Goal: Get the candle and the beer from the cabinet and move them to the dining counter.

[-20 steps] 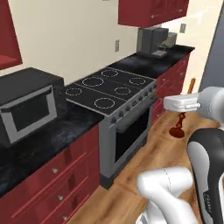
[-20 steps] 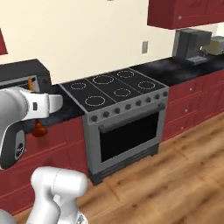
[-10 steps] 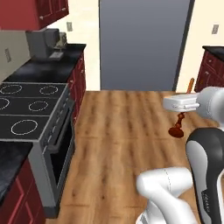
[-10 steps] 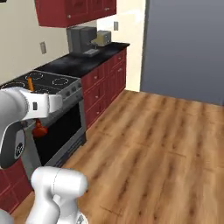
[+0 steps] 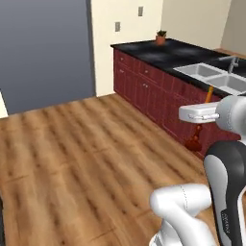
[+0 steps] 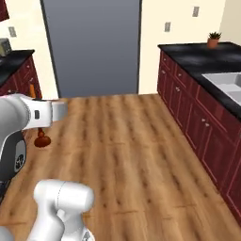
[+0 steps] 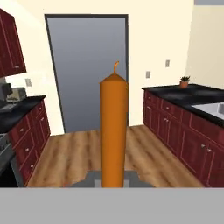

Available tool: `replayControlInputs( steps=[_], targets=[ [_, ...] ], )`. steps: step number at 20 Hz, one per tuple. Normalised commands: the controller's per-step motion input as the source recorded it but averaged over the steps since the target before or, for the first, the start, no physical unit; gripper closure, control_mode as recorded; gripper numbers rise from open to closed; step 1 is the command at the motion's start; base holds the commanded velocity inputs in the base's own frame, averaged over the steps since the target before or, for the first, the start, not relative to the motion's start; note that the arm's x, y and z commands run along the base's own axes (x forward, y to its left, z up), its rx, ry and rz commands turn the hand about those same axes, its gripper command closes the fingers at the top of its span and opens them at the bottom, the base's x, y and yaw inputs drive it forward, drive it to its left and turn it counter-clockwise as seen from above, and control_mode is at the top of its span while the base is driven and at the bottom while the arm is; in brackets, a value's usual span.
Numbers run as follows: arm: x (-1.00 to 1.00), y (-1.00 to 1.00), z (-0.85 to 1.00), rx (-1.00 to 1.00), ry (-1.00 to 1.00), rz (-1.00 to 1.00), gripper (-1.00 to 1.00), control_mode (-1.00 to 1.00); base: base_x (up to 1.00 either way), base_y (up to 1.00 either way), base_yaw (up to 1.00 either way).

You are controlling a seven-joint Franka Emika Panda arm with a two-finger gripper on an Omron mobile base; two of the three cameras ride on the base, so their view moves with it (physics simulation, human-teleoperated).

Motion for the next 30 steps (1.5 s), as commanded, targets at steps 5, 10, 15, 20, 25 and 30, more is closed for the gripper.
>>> replayControlInputs(
  steps=[5, 10, 15, 20, 25, 30],
  targets=[
    [0.00, 0.00, 0.00, 0.00, 0.00, 0.00, 1.00, 1.00, -0.19, 0.00, -0.82],
    [0.00, 0.00, 0.00, 0.00, 0.00, 0.00, 1.00, 1.00, -0.26, 0.00, -0.81],
    [0.00, 0.00, 0.00, 0.00, 0.00, 0.00, 1.00, 1.00, -0.27, 0.00, -0.79],
    [0.00, 0.00, 0.00, 0.00, 0.00, 0.00, 1.00, 1.00, -0.25, 0.00, -0.78],
    [0.00, 0.00, 0.00, 0.00, 0.00, 0.00, 1.00, 1.00, -0.24, -0.23, -0.70],
    [0.00, 0.00, 0.00, 0.00, 0.00, 0.00, 1.00, 1.00, -0.16, -0.65, -0.53]
  ],
)
